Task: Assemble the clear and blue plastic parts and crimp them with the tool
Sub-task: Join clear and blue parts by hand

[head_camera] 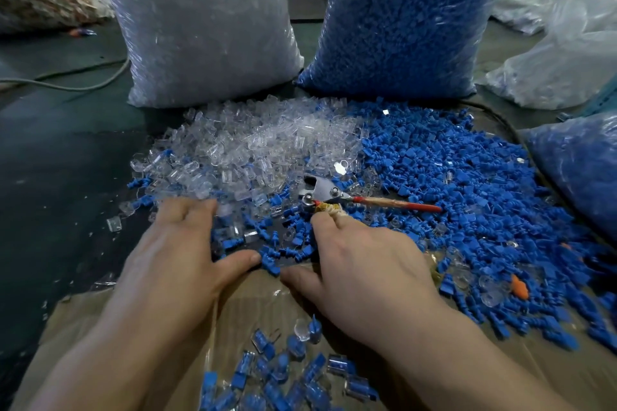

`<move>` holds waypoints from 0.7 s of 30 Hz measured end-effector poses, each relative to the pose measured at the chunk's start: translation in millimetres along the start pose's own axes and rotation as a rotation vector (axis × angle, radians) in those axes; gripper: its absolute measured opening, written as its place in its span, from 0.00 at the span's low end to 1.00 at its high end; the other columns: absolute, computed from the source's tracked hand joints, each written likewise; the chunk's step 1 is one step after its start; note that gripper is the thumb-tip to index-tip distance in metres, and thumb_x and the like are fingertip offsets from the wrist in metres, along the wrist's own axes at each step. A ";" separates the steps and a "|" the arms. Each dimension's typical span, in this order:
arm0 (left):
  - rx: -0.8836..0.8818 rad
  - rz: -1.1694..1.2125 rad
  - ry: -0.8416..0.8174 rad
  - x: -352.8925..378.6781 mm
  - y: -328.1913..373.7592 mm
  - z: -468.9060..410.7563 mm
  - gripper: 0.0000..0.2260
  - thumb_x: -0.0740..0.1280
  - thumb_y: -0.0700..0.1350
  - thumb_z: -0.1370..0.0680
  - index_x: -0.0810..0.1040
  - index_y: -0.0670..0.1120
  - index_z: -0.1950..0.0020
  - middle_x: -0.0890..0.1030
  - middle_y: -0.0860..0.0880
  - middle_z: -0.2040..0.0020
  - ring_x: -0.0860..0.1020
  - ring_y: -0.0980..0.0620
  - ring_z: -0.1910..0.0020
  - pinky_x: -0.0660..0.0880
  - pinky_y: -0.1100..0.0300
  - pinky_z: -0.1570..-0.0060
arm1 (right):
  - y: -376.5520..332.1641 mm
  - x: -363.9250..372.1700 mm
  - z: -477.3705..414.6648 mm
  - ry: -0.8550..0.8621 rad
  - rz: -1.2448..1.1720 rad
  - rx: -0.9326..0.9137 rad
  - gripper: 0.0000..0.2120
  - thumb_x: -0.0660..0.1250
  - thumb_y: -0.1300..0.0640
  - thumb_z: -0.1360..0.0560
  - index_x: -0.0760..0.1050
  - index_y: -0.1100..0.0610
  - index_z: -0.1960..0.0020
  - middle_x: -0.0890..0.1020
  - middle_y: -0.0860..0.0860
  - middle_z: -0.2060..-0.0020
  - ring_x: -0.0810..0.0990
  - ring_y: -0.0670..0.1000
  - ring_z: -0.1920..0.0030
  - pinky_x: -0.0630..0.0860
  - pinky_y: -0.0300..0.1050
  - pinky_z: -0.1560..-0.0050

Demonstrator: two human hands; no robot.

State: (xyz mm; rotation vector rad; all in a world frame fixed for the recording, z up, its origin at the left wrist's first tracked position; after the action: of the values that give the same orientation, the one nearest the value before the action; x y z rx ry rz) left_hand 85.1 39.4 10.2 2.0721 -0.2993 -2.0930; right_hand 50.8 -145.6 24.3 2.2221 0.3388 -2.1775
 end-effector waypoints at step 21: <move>0.280 0.369 0.116 -6.8 1.2 12.2 0.12 0.71 0.51 0.26 0.78 0.61 0.44 0.75 0.66 0.49 0.74 0.69 0.50 0.67 0.70 0.57 | 5.9 5.7 -3.9 0.041 -0.134 -0.058 0.03 0.58 0.51 0.19 0.70 0.47 0.49 0.77 0.46 0.58 0.78 0.53 0.61 0.77 0.50 0.61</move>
State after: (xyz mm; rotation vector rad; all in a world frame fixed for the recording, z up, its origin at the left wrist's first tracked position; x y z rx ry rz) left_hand 73.0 40.2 17.1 2.0733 -0.9253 -1.7867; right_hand 55.7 -149.9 17.9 2.2775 0.5595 -2.1561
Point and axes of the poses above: each hand's wrist, its own z-axis away from the middle knuckle, its own x-axis out of the palm, y = z × x, the point moved 4 cm from there along -z, towards the middle knuckle
